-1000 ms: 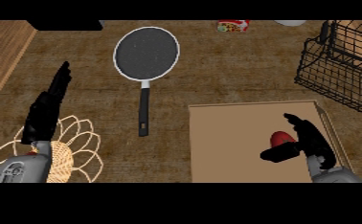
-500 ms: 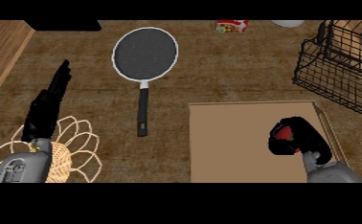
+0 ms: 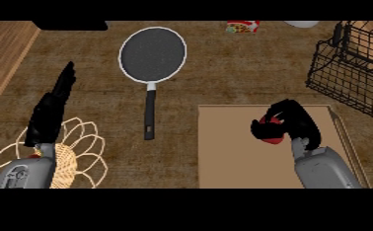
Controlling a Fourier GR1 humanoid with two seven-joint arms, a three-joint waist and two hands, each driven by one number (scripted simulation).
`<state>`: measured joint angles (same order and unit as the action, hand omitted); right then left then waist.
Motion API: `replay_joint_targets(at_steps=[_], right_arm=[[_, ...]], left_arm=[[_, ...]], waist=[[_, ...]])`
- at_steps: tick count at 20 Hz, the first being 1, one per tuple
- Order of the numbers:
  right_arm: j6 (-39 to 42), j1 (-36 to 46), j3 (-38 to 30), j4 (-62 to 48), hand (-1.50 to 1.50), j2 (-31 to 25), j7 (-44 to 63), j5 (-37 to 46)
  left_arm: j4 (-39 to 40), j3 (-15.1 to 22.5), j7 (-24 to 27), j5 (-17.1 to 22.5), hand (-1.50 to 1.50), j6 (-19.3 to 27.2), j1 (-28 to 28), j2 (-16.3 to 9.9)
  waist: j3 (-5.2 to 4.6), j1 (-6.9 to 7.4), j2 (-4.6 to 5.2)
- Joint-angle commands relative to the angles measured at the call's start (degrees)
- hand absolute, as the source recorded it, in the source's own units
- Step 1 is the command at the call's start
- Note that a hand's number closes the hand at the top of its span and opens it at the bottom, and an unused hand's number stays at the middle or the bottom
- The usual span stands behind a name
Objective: Pick the tomato from the tray and place it in the tiered basket
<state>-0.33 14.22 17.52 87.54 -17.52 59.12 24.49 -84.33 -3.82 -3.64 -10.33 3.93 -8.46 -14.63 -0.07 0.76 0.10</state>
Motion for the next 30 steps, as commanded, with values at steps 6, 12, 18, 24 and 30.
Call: replay_joint_targets(at_steps=[6,12,18,24,30], right_arm=[[-15.8,26.1,-2.0,-18.8,1.50,9.5,0.3,16.9],[-21.7,34.2,-2.7,-17.9,1.50,6.3,3.6,30.2],[-18.9,41.1,-7.2,-20.7,1.50,3.1,4.1,36.9],[-4.3,46.3,-12.6,-21.5,1.50,-4.9,1.0,33.7],[-4.1,42.8,-18.6,-17.4,1.50,-6.9,-5.9,27.7]], left_arm=[[0.6,1.4,-0.4,-0.8,0.00,0.0,-1.4,1.1],[1.7,0.0,1.1,-0.7,0.00,0.1,-0.3,0.3],[-0.9,-0.7,1.4,0.0,0.00,-1.4,2.2,-0.8],[-1.6,-0.3,-0.4,-0.7,0.00,-0.3,1.4,0.6],[0.5,-1.3,-0.7,-1.3,0.00,-0.4,-0.6,0.7]], waist=[[0.08,2.51,0.58],[-0.02,0.50,-0.11],[0.03,0.28,-0.18],[0.04,-0.18,-0.13],[0.06,-0.71,-0.16]])
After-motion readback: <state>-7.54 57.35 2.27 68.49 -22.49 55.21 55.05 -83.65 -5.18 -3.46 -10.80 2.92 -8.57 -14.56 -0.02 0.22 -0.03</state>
